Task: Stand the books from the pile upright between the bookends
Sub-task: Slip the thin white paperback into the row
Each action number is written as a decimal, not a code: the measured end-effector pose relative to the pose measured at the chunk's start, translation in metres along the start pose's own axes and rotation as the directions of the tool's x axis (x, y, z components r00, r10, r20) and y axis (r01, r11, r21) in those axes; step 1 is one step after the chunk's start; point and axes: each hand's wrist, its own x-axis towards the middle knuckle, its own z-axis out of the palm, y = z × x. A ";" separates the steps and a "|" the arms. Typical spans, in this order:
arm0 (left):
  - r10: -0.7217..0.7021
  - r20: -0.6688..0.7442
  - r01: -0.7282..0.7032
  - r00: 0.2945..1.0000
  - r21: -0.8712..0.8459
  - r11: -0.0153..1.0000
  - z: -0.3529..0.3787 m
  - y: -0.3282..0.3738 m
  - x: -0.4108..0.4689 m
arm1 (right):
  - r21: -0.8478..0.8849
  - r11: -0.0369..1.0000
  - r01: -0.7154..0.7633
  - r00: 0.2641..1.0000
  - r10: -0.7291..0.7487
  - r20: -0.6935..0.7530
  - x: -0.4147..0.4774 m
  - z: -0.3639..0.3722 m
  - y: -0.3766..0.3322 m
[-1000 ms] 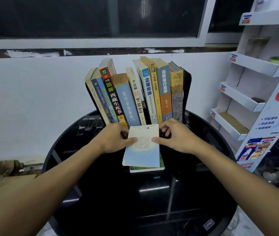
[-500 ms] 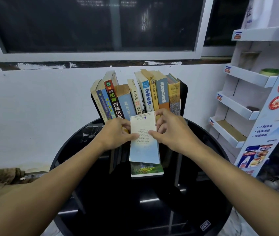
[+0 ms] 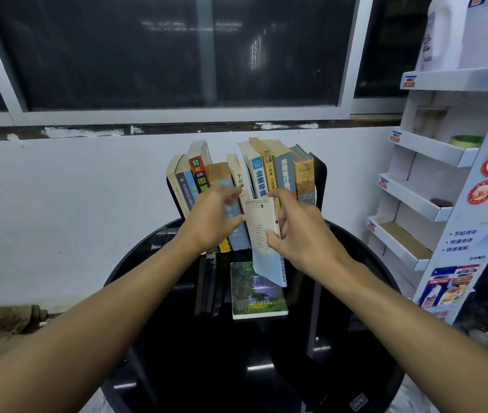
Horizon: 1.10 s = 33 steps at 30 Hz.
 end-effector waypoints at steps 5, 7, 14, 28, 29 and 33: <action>0.123 -0.089 -0.111 0.988 0.128 0.986 -0.010 0.009 0.021 | -0.008 1.000 0.000 1.000 0.000 -0.006 0.002 -0.002 -0.003; 0.131 -0.070 -0.117 0.989 0.177 0.977 -0.012 0.013 0.029 | -0.022 1.000 -0.007 1.000 0.007 -0.006 0.003 -0.002 -0.005; 0.045 0.034 -0.053 0.998 0.308 0.950 -0.010 0.012 0.056 | -0.094 0.995 -0.034 0.999 0.036 0.019 0.009 0.002 -0.007; 0.014 0.015 -0.017 1.000 0.283 0.959 -0.001 -0.010 0.065 | -0.200 0.980 -0.008 1.000 0.011 0.015 0.035 0.009 -0.005; 0.015 0.013 -0.018 1.000 0.276 0.961 -0.001 -0.011 0.064 | -0.220 0.975 -0.005 1.000 0.007 0.011 0.038 0.010 -0.006; 0.019 -0.005 -0.017 1.000 0.245 0.969 -0.001 -0.015 0.062 | -0.236 0.972 0.005 1.000 -0.003 0.008 0.044 0.013 -0.005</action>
